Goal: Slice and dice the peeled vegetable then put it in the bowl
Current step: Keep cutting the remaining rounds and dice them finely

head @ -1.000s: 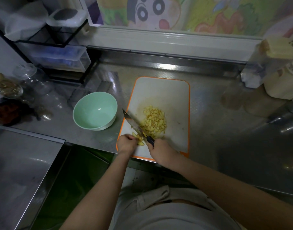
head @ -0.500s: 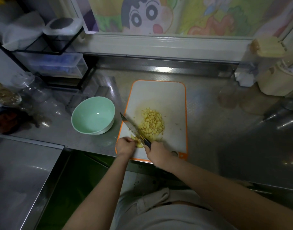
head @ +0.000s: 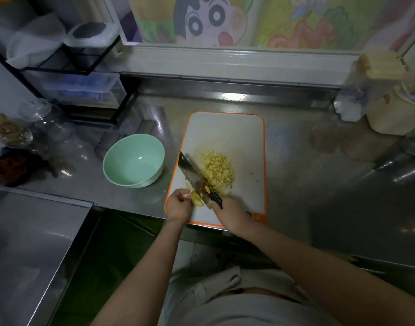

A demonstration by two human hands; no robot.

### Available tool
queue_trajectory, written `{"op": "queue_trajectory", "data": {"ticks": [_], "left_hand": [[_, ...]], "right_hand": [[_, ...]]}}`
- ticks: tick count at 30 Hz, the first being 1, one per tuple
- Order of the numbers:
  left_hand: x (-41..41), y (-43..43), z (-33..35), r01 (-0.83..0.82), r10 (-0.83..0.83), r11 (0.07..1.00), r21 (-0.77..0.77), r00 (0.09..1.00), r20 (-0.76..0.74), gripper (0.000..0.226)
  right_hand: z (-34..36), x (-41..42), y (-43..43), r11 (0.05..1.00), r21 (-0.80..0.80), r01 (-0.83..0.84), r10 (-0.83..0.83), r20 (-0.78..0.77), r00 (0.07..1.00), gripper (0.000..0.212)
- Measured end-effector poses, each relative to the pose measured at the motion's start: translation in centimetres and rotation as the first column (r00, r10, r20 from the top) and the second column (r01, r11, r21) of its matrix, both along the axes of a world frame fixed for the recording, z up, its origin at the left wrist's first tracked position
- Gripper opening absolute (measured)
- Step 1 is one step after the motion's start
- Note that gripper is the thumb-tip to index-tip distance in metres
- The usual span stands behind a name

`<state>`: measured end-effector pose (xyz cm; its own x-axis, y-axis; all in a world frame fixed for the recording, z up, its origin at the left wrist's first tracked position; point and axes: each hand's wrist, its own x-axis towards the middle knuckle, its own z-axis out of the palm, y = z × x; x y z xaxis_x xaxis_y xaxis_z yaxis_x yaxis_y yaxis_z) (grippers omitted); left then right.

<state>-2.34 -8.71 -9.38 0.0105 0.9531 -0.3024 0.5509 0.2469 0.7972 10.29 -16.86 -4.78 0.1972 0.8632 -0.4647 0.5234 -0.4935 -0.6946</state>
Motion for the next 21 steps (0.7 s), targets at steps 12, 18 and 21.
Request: {"op": "queue_trajectory", "data": {"ticks": [12,18,21], "left_hand": [[0.2,0.0,0.0,-0.042,0.045,0.998,-0.055,0.997,0.057,0.022],[-0.1,0.1,-0.4,-0.039,0.042,0.999,-0.031,0.996,0.084,0.031],[0.0,0.1,-0.3,-0.054,0.056,0.998,-0.03,0.995,0.084,0.031]], "right_hand": [[0.6,-0.4,-0.2,0.999,-0.046,0.002,0.0,0.036,0.999,0.034],[0.6,-0.5,-0.1,0.998,-0.051,-0.026,0.029,0.06,0.998,0.038],[1.1,-0.5,-0.2,0.999,-0.028,-0.024,0.026,0.078,0.997,0.036]]}}
